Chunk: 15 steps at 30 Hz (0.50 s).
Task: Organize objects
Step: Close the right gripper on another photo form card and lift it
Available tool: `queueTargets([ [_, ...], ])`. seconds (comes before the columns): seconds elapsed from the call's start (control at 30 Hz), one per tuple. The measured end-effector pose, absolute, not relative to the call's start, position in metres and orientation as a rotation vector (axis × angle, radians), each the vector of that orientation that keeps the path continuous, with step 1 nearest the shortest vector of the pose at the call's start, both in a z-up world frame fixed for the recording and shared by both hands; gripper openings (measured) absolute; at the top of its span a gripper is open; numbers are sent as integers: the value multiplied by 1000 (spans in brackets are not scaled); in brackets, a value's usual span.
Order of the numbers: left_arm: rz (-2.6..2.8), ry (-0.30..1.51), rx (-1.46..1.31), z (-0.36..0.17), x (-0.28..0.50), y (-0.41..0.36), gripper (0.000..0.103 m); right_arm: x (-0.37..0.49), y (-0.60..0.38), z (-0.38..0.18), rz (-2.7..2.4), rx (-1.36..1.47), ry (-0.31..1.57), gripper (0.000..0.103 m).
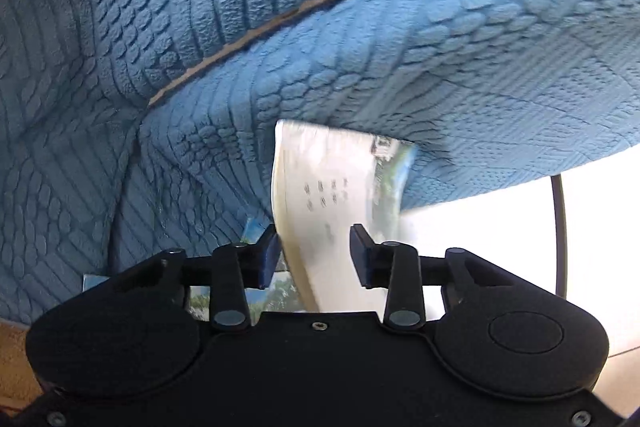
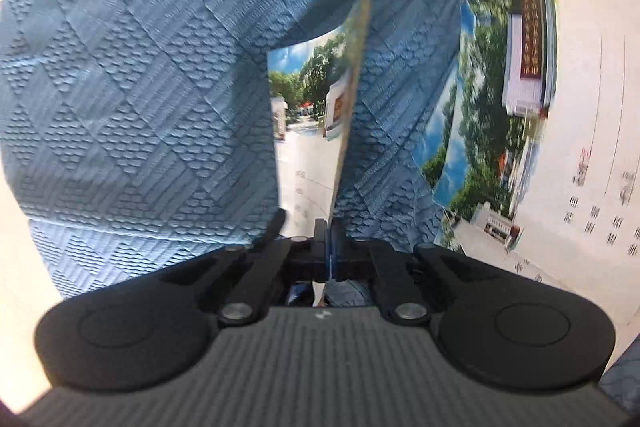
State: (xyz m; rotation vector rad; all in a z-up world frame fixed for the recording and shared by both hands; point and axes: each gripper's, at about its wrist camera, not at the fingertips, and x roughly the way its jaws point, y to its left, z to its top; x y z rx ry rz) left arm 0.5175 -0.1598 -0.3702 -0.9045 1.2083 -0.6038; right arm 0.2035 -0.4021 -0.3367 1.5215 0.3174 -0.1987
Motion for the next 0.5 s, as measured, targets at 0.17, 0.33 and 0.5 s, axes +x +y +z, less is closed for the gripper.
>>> queueTargets([
  [0.17, -604, 1241, -940, -392, 521, -165, 26, 200, -406, -331, -198, 1482, 317, 3],
  [0.33, -601, 1259, -964, -406, 521, -171, 18, 203, -407, -317, -189, 1343, 379, 3],
  [0.5, -616, 1242, -933, -411, 520, -183, 2, 197, -408, -309, -205, 1275, 358, 3],
])
